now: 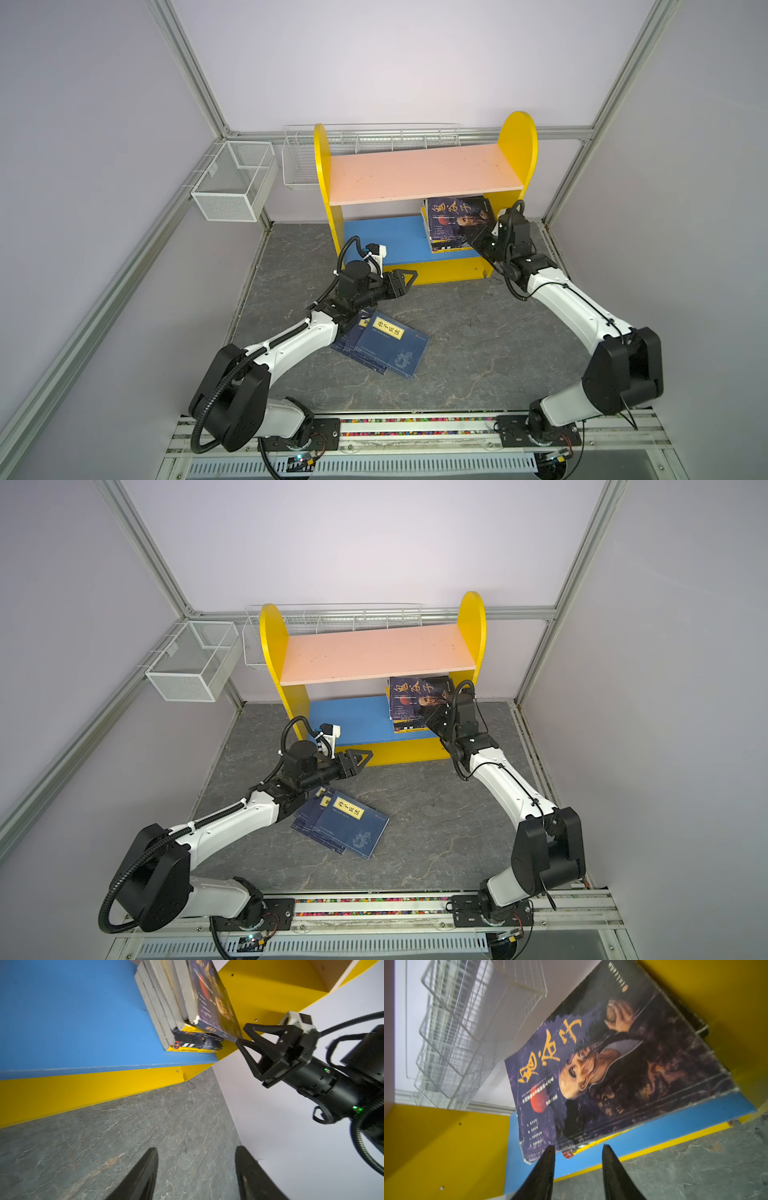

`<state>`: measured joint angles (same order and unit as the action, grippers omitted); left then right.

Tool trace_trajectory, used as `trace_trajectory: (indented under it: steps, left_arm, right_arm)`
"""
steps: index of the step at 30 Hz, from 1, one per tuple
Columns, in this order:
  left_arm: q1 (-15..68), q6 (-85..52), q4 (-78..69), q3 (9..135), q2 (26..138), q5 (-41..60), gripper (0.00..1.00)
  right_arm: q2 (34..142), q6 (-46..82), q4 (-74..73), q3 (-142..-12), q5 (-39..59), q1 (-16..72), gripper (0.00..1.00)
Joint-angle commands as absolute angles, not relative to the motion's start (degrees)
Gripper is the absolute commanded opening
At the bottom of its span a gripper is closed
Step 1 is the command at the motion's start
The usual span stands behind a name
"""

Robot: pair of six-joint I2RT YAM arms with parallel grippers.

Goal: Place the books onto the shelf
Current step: 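Push the purple book flat onto the stack with the right gripper while the left withdraws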

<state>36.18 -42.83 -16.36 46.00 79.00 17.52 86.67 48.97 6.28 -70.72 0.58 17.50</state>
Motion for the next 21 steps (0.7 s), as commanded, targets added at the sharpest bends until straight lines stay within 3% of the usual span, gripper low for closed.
trace_trajectory:
  steps: [1, 6, 21]
  left_arm:
    - [36.12, -42.79, -10.95, 44.40, 77.28, 8.04, 0.60]
    - [35.82, -44.51, -4.11, 43.76, 77.26, -1.36, 0.60]
    - [34.72, -44.76, -2.56, 43.31, 77.25, -1.78, 0.59]
  right_arm:
    - [85.05, 44.98, 11.04, -70.56, 3.52, 17.87, 0.28]
    - [86.36, 45.11, 11.33, -69.89, 4.54, 18.23, 0.23]
    - [93.60, 44.20, 11.21, -77.35, 1.70, 16.55, 0.22]
